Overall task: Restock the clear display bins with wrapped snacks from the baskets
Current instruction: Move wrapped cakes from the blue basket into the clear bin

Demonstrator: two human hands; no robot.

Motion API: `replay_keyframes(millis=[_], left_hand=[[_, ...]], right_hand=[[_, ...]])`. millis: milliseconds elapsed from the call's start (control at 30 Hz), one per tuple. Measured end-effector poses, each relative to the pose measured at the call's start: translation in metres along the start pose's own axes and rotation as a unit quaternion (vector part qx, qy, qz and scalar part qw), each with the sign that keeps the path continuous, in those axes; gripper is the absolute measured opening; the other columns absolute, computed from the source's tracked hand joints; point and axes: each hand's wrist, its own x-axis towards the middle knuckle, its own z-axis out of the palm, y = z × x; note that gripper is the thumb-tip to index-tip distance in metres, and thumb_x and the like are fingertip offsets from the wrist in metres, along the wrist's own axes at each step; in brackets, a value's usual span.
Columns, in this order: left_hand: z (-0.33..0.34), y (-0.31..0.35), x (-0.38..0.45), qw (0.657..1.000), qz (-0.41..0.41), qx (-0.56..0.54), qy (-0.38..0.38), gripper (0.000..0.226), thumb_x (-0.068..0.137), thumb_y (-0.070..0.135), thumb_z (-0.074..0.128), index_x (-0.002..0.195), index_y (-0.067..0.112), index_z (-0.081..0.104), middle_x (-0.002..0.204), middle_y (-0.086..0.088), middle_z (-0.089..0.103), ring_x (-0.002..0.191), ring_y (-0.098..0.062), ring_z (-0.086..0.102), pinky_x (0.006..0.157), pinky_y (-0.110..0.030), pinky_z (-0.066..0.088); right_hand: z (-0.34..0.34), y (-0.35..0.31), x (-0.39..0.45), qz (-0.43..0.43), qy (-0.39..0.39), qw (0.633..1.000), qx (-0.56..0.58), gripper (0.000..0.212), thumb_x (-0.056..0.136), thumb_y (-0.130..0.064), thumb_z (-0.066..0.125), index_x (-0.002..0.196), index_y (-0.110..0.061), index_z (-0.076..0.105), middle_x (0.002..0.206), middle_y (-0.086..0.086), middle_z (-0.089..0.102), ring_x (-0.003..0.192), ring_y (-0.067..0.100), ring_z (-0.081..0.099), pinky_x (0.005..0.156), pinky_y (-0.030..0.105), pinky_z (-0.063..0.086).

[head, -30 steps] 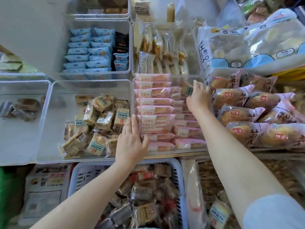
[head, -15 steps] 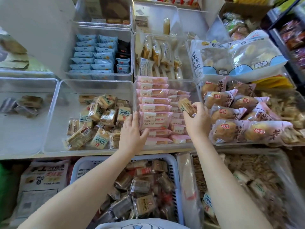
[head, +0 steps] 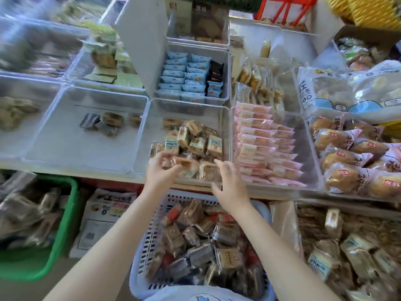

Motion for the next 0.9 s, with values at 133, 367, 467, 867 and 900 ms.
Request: replay_keyframes(millis=[133, 367, 467, 867, 900], left_hand=[[-0.026, -0.001, 0.026, 0.988, 0.101, 0.095, 0.071, 0.039, 0.079, 0.023, 0.071, 0.114, 0.022, 0.054, 0.120, -0.001, 0.040, 0.100, 0.006, 0.051, 0.090, -0.025, 0.045], [-0.035, -0.034, 0.048, 0.865, 0.081, 0.490, -0.073, 0.044, 0.094, 0.039, 0.042, 0.120, 0.010, 0.062, 0.147, -0.017, 0.041, 0.125, -0.031, 0.043, 0.107, -0.043, 0.036], [-0.035, -0.030, 0.030, 0.879, 0.135, 0.456, -0.033, 0.032, 0.093, 0.031, 0.048, 0.109, 0.009, 0.065, 0.128, -0.015, 0.054, 0.116, -0.032, 0.046, 0.098, -0.044, 0.039], [0.042, 0.001, -0.092, 0.856, 0.143, 0.381, -0.319, 0.014, 0.099, 0.034, 0.053, 0.105, 0.031, 0.064, 0.101, 0.009, 0.067, 0.088, -0.011, 0.062, 0.075, -0.031, 0.053], [0.054, 0.002, -0.099, 0.853, 0.150, 0.387, -0.318, 0.015, 0.099, 0.034, 0.053, 0.107, 0.029, 0.064, 0.103, 0.008, 0.067, 0.088, -0.011, 0.061, 0.074, -0.030, 0.052]], right_hand=[[0.029, 0.009, -0.013, -0.001, -0.073, 0.967, -0.244, 0.068, 0.100, -0.035, 0.044, 0.158, -0.016, 0.014, 0.166, 0.006, 0.011, 0.153, 0.029, -0.016, 0.122, 0.051, -0.007], [0.031, 0.004, -0.010, 0.020, -0.096, 0.960, -0.263, 0.071, 0.096, -0.030, 0.045, 0.156, -0.017, 0.010, 0.167, 0.008, 0.003, 0.150, 0.027, -0.025, 0.123, 0.051, -0.010], [0.028, -0.001, -0.009, 0.028, -0.116, 0.959, -0.257, 0.072, 0.095, -0.028, 0.048, 0.155, -0.016, 0.012, 0.166, 0.008, 0.005, 0.150, 0.027, -0.024, 0.123, 0.052, -0.007], [-0.001, 0.052, -0.131, 0.171, 0.071, 0.982, 0.031, 0.020, 0.092, -0.018, 0.058, 0.109, -0.013, 0.068, 0.114, 0.006, 0.059, 0.108, 0.026, 0.057, 0.093, 0.040, 0.047], [-0.007, 0.068, -0.145, 0.195, 0.080, 0.977, 0.023, 0.021, 0.092, -0.017, 0.059, 0.110, -0.013, 0.068, 0.115, 0.006, 0.059, 0.108, 0.027, 0.057, 0.091, 0.038, 0.047]])
